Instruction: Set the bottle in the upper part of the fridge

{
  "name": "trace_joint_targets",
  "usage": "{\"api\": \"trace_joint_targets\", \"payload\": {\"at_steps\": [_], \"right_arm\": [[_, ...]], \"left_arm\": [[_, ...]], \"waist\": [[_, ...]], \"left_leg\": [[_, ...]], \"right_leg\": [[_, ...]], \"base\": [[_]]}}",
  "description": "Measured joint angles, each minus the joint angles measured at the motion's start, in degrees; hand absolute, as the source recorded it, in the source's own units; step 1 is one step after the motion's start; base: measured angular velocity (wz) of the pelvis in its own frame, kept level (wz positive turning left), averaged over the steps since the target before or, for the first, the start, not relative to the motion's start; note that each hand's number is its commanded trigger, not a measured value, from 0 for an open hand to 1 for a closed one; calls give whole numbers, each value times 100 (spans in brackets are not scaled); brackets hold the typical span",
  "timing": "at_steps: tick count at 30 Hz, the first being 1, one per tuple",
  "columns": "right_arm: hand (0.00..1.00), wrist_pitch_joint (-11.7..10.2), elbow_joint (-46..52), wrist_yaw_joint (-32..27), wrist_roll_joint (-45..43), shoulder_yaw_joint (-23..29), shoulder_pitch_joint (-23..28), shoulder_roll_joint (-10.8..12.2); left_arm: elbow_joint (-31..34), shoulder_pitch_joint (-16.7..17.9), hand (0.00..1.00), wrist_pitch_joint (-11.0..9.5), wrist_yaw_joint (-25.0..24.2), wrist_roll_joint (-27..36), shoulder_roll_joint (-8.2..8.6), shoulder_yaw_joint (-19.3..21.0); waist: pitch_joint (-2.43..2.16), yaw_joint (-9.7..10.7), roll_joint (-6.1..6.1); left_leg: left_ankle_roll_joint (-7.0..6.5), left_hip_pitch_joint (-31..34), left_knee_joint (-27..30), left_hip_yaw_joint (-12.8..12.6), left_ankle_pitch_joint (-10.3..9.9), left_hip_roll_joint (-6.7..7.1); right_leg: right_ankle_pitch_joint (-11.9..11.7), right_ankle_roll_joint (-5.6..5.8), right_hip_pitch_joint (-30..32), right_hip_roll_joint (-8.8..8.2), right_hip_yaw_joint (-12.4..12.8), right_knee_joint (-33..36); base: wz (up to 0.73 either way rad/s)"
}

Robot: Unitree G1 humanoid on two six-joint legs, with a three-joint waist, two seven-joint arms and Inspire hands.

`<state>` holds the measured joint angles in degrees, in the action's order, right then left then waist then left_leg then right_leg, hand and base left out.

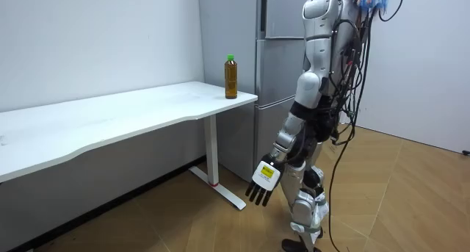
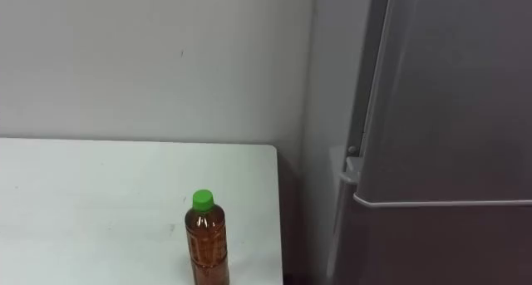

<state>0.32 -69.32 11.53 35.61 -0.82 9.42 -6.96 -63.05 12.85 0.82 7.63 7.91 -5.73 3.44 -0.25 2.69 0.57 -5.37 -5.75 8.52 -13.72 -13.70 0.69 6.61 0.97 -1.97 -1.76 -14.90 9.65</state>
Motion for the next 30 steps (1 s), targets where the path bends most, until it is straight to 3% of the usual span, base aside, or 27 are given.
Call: {"api": "trace_joint_targets", "payload": {"at_steps": [21, 30], "right_arm": [[0, 62, -38, 33, -71, 60, -37, -6], [0, 106, 13, -97, -474, 303, -26, -123]], "left_arm": [[-65, 74, 0, 19, 225, 166, -14, 121], [174, 49, 0, 109, 598, 1148, -137, 981]], "waist": [[4, -3, -6], [16, -127, 184]], "left_leg": [[0, -12, 10, 2, 0, 0], [0, -131, 26, 16, -25, 4]], "right_leg": [[-1, 1, -19, 6, 54, 8], [-1, 2, -125, 3, 51, 23]], "base": [[0], [0]]}}
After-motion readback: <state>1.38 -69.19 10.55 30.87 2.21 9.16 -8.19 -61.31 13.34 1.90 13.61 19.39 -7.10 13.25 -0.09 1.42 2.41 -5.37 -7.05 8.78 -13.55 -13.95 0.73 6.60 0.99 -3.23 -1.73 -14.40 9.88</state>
